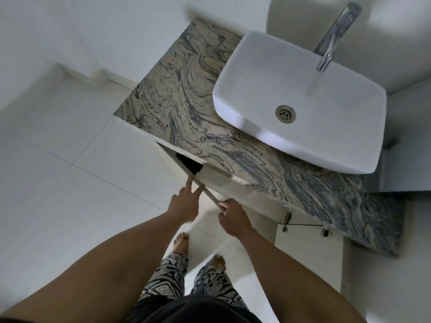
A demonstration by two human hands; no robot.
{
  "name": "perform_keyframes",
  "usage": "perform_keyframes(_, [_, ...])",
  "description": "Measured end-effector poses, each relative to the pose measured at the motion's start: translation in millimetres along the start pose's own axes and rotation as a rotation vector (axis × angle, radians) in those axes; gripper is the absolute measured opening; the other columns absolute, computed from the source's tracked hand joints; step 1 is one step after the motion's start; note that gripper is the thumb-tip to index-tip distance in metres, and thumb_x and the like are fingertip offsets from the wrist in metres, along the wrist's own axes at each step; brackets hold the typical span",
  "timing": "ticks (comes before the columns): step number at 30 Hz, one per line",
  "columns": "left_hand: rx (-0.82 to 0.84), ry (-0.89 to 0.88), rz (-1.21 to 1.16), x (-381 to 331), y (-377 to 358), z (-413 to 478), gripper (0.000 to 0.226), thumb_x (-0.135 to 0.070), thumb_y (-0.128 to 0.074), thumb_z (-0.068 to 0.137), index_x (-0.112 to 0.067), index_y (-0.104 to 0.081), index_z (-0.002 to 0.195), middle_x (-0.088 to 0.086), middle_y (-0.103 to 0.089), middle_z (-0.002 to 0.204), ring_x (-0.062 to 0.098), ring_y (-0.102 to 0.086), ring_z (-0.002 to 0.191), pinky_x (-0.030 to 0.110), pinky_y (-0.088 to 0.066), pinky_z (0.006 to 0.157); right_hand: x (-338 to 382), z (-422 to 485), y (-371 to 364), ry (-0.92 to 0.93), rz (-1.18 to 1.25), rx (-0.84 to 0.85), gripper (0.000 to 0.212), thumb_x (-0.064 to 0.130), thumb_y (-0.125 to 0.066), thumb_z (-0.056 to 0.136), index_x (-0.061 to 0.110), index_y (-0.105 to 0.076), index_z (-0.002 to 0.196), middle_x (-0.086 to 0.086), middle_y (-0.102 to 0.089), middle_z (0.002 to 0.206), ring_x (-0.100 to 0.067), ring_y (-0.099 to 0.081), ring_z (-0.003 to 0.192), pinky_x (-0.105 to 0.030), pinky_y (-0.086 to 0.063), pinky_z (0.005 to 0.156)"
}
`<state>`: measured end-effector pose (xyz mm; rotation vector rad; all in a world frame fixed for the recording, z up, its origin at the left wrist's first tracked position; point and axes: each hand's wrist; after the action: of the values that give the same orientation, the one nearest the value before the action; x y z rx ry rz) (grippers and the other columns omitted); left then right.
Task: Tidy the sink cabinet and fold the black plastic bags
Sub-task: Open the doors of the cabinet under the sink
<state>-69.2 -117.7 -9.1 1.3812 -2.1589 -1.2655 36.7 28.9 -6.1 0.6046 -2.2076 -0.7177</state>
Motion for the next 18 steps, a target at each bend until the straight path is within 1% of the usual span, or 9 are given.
perform_keyframes(3, [0.006,0.067,-0.018,-6.9,-18.1,-31.0,0.079,-0.006,-0.046,0.094,-0.032,-0.010,0.160,0.007,0.021,0.166,0.030,-0.042,0.134,0.042,-0.051,0.093,3.5,-11.8,-17.9,0.048,0.030,0.090,0.025,0.013,-0.054,0.090,0.007,-0.071,0.107,-0.008,-0.072,0.103,-0.024,-0.068,0.092,-0.027,-0.054,0.076])
perform_keyframes(6, [0.012,0.132,-0.016,-12.9,-39.4,-62.5,0.082,-0.008,-0.050,0.093,-0.030,-0.008,0.160,0.001,0.022,0.166,0.028,-0.045,0.131,0.043,-0.049,0.094,2.8,-15.8,-38.1,0.069,0.101,0.156,0.019,0.023,-0.056,0.092,0.009,-0.068,0.086,-0.006,-0.074,0.088,-0.026,-0.070,0.088,-0.039,-0.058,0.077])
perform_keyframes(7, [0.021,0.151,-0.015,-14.6,-46.9,-70.9,0.083,-0.008,-0.051,0.093,-0.029,-0.007,0.160,-0.001,0.022,0.166,0.027,-0.043,0.133,0.044,-0.047,0.096,4.9,-19.5,-41.0,0.056,0.140,0.176,0.018,0.022,-0.058,0.090,0.011,-0.068,0.080,-0.003,-0.074,0.085,-0.023,-0.070,0.085,-0.037,-0.057,0.075])
perform_keyframes(9, [0.038,0.193,-0.020,-17.4,-55.7,-86.4,0.081,-0.010,-0.051,0.094,-0.026,-0.007,0.160,-0.001,0.020,0.167,0.027,-0.037,0.139,0.047,-0.043,0.102,12.3,-29.3,-44.2,0.045,0.259,0.213,0.021,0.011,-0.061,0.084,0.021,-0.066,0.067,0.003,-0.070,0.077,-0.019,-0.065,0.077,-0.031,-0.051,0.068])
perform_keyframes(10, [0.049,0.212,-0.009,-18.3,-56.7,-90.9,0.080,-0.011,-0.050,0.094,-0.023,-0.007,0.160,0.000,0.019,0.167,0.027,-0.036,0.140,0.049,-0.041,0.105,12.4,-30.6,-48.5,0.030,0.321,0.230,0.025,0.004,-0.060,0.083,0.021,-0.066,0.065,0.001,-0.068,0.076,-0.019,-0.063,0.078,-0.033,-0.050,0.069])
perform_keyframes(12, [0.059,0.253,0.036,-16.5,-59.6,-98.2,0.079,-0.013,-0.048,0.095,-0.018,-0.004,0.161,0.001,0.017,0.168,0.027,-0.033,0.143,0.053,-0.037,0.107,17.8,-37.7,-52.7,-0.030,0.407,0.281,0.034,-0.006,-0.054,0.086,0.022,-0.068,0.073,0.001,-0.069,0.082,-0.017,-0.063,0.085,-0.033,-0.052,0.079])
perform_keyframes(15, [0.061,0.304,0.013,-7.6,-63.4,-107.0,0.081,-0.013,-0.048,0.095,-0.017,-0.001,0.161,-0.003,0.015,0.168,0.026,-0.031,0.144,0.055,-0.036,0.105,28.0,-36.5,-61.7,-0.001,0.423,0.383,0.039,-0.006,-0.052,0.090,0.029,-0.067,0.078,0.011,-0.062,0.074,-0.016,-0.056,0.076,-0.019,-0.044,0.063])
perform_keyframes(17, [0.064,0.342,-0.065,-3.5,-65.8,-112.3,0.085,-0.010,-0.049,0.092,-0.018,0.000,0.160,-0.007,0.014,0.168,0.025,-0.038,0.139,0.052,-0.038,0.102,38.1,-33.5,-64.1,-0.017,0.484,0.398,0.032,-0.006,-0.053,0.093,0.018,-0.066,0.108,0.001,-0.066,0.095,-0.020,-0.060,0.086,-0.018,-0.046,0.065])
perform_keyframes(18, [0.074,0.358,-0.097,-2.4,-65.8,-114.0,0.086,-0.010,-0.049,0.091,-0.018,0.001,0.160,-0.008,0.015,0.167,0.025,-0.043,0.134,0.051,-0.038,0.101,42.7,-30.1,-65.8,-0.043,0.516,0.408,0.036,-0.008,-0.051,0.094,0.012,-0.061,0.122,-0.005,-0.065,0.109,-0.020,-0.063,0.094,-0.018,-0.049,0.070])
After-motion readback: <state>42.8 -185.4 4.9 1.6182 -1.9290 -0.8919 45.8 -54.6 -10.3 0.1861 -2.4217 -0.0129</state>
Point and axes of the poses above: each hand's wrist, its own z-axis towards the middle knuckle, its own y-axis out of the back of the hand, x = y × z
